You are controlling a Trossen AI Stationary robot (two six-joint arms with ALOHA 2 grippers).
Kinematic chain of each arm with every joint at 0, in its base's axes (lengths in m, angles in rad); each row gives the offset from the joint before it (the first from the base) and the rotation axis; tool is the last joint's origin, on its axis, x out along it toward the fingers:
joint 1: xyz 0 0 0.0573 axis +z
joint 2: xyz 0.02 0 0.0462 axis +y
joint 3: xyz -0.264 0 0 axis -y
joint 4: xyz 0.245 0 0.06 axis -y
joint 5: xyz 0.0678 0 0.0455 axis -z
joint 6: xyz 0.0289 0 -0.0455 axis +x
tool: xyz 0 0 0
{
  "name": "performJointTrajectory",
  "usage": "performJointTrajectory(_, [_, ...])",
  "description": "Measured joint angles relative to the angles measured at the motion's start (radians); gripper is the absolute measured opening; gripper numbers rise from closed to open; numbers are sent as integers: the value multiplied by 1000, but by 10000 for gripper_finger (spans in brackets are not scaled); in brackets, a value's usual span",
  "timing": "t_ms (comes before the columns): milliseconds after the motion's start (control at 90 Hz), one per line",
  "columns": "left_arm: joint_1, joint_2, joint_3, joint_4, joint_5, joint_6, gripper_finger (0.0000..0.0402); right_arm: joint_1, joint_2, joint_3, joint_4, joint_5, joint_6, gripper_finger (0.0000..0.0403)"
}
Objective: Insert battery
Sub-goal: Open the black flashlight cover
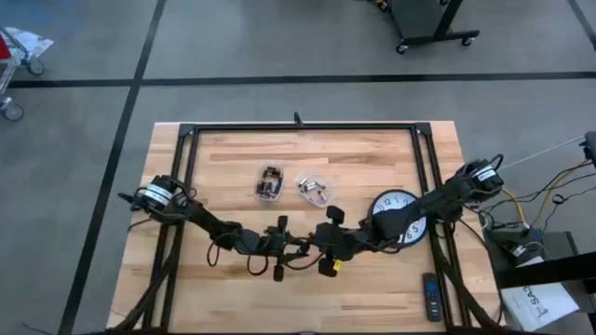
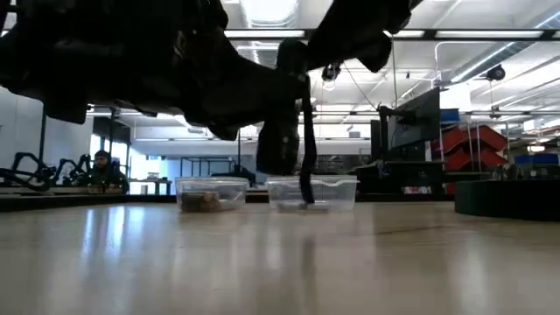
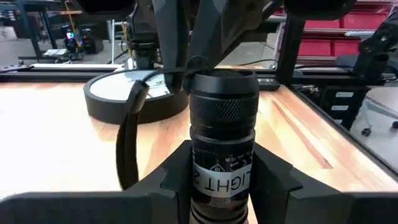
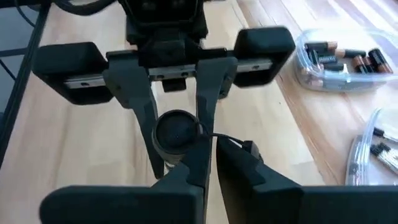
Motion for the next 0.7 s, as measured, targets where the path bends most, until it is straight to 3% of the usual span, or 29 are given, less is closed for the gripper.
performJointTrajectory(189, [2, 30, 2, 14, -52, -2, 97, 6, 14, 0, -12, -72, 15, 11])
performJointTrajectory(322, [2, 75, 11, 87, -37, -3, 97, 2, 52, 0, 13, -66, 4, 11])
performJointTrajectory(700, [2, 128, 41, 91, -30, -8, 107, 0, 55, -1, 15, -66, -25, 11])
